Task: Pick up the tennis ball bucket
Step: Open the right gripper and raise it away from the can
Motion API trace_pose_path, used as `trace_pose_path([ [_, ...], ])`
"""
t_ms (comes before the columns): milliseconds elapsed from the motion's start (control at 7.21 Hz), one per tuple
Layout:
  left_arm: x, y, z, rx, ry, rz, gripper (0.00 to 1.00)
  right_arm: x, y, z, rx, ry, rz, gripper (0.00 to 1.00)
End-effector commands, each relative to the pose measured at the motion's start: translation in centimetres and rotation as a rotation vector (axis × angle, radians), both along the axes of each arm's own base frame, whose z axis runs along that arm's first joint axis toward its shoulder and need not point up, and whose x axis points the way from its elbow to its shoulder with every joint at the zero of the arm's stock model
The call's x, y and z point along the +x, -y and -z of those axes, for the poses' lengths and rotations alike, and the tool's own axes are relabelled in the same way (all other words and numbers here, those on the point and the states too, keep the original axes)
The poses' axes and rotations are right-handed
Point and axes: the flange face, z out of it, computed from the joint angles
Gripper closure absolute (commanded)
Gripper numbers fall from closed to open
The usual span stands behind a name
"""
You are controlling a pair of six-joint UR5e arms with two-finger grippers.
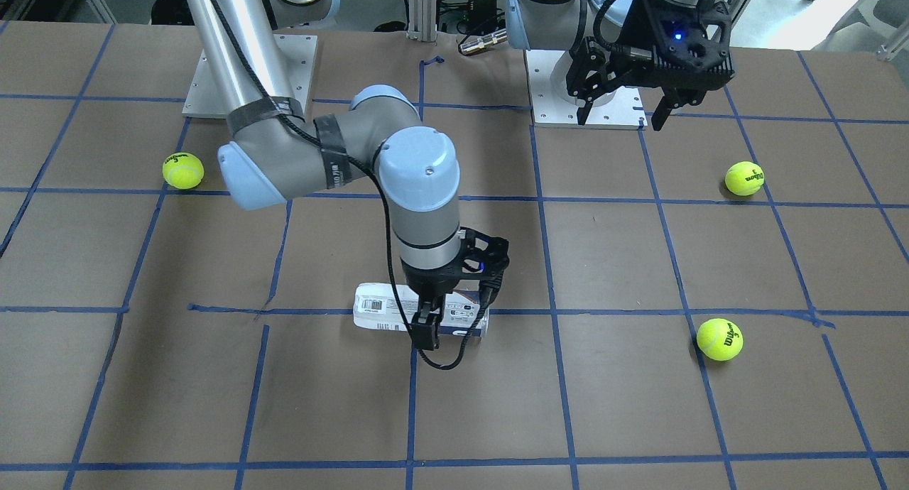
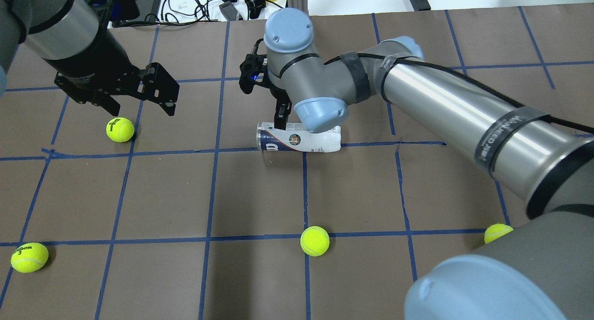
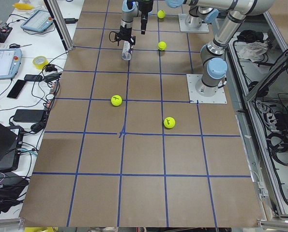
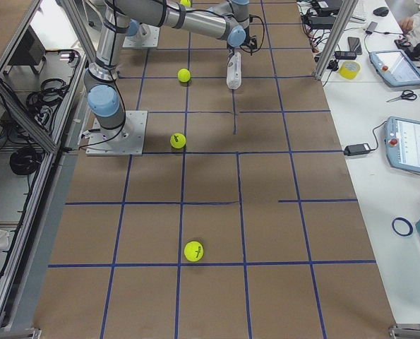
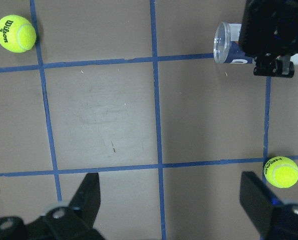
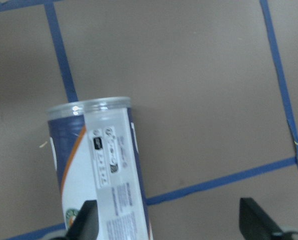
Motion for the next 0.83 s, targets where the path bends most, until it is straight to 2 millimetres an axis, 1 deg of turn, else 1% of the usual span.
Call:
trace_pose_path([
  [0, -1.0, 1.5, 0.9, -0.016, -0.134, 0.000, 0.00, -8.1, 2.0, -6.5, 0.025, 0.109, 0.199, 0.00],
  [139, -1.3, 2.9, 2.2, -0.007, -0.178, 0.002, 0.00, -12.0, 1.7, -9.4, 0.066, 0.110, 0.321, 0.00],
  [277, -2.1, 5.4, 5.3, 0.001, -0.262, 0.005, 0.00, -15.7, 1.1, -11.5, 0.123, 0.108, 0.452, 0.00],
  [416, -2.8, 7.7, 10.2, 0.027, -0.339, 0.004, 0.00, -17.9, 0.0, -14.7, 0.121, 0.124, 0.602, 0.00],
  [554, -3.4, 9.1, 14.0, 0.055, -0.413, 0.005, 0.00, -19.2, -2.7, -18.3, 0.133, 0.114, 0.662, 0.00],
  [693, -4.0, 10.5, 17.5, 0.101, -0.490, 0.054, 0.00, -21.1, -6.0, -22.2, 0.139, 0.090, 0.860, 0.00],
])
